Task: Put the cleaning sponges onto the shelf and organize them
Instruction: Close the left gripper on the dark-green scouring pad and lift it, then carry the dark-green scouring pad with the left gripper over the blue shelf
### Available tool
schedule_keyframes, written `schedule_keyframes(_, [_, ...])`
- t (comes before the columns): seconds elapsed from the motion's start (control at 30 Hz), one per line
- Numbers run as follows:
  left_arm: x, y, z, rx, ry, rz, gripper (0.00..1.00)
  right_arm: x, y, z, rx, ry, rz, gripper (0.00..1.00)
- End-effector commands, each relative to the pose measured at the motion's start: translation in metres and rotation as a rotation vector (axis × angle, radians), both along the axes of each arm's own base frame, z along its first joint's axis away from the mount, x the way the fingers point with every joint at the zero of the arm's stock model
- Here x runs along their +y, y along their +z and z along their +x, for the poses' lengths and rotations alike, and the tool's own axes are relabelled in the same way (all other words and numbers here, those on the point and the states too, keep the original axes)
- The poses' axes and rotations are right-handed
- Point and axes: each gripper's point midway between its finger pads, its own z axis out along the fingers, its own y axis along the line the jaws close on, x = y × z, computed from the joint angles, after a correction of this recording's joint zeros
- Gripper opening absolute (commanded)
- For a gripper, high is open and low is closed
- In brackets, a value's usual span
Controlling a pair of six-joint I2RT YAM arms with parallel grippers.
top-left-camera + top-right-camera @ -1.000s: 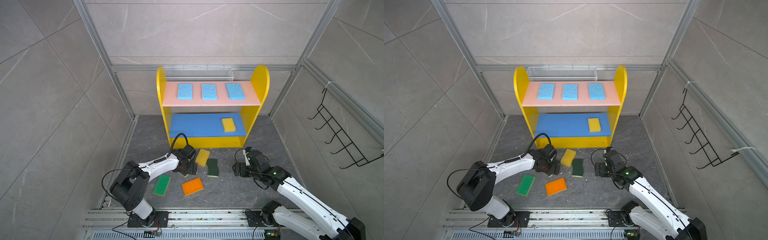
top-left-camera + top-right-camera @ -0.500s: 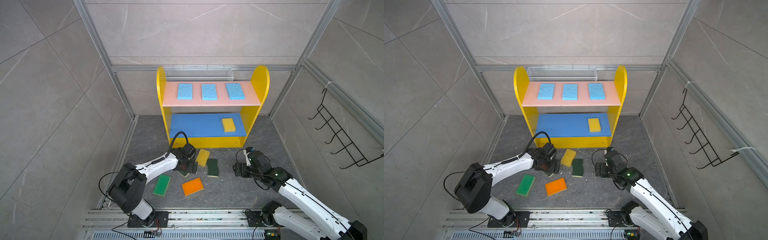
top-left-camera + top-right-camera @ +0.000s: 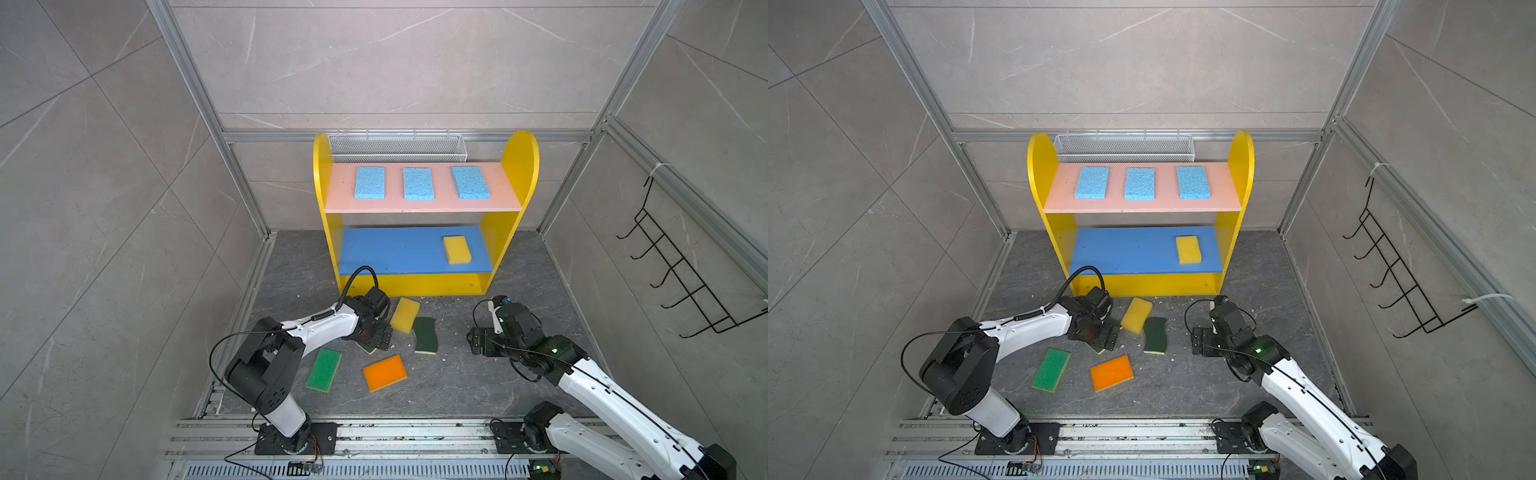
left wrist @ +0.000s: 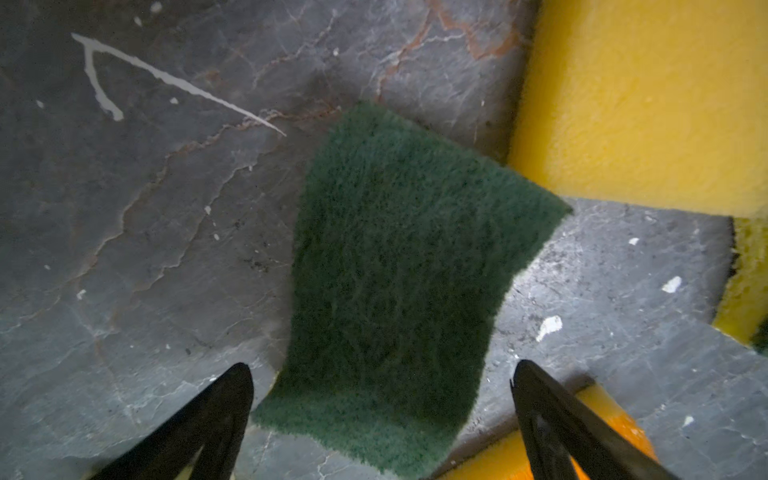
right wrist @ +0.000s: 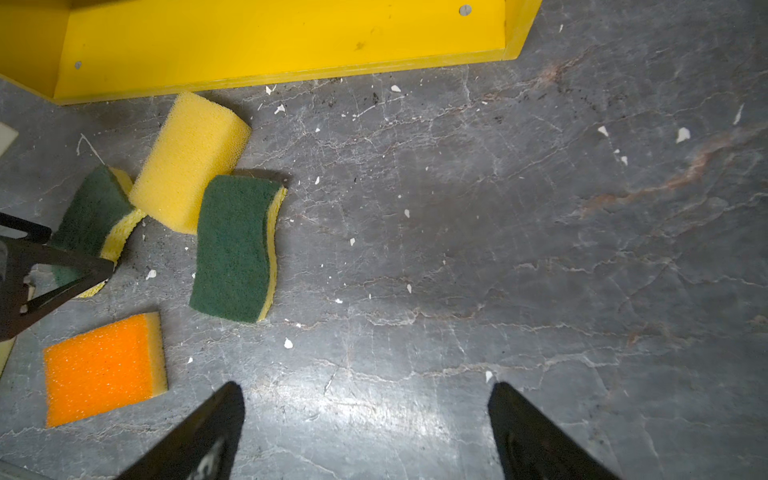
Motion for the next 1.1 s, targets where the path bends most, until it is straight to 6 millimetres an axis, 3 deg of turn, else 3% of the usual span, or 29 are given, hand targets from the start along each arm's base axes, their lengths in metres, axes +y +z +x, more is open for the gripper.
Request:
schedule_keyframes(0.0, [-0.001,-0.006,0.001,0.012,-0.037,-0.003,1.0,-0.002,-0.001,-0.004,0.016,-0.004,-0.01,0.94])
schedule_keyframes(0.37, [-0.001,-0.025,-0.015,0.062,0.033,-0.053,0.94,0.0,-0.006,-0.002,0.037,-0.003,-0.019,0.94])
schedule_keyframes(0.53, [0.006,-0.015,-0.016,0.026,0.061,-0.042,0.89,-0.001,-0.006,-0.003,0.04,-0.002,-0.02,0.94])
schedule_keyframes(0.67, [0.016,-0.004,-0.017,0.004,0.087,-0.006,0.78,-0.001,-0.006,-0.004,0.038,-0.006,-0.016,0.94])
schedule_keyframes(0.77, [0.019,0.014,-0.012,-0.04,0.109,-0.009,0.69,-0.001,-0.006,-0.004,0.038,-0.005,-0.013,0.94])
schedule_keyframes(1.07, [0.0,0.109,0.01,-0.267,0.172,-0.163,0.67,-0.002,0.0,-0.004,0.018,-0.004,-0.008,0.94])
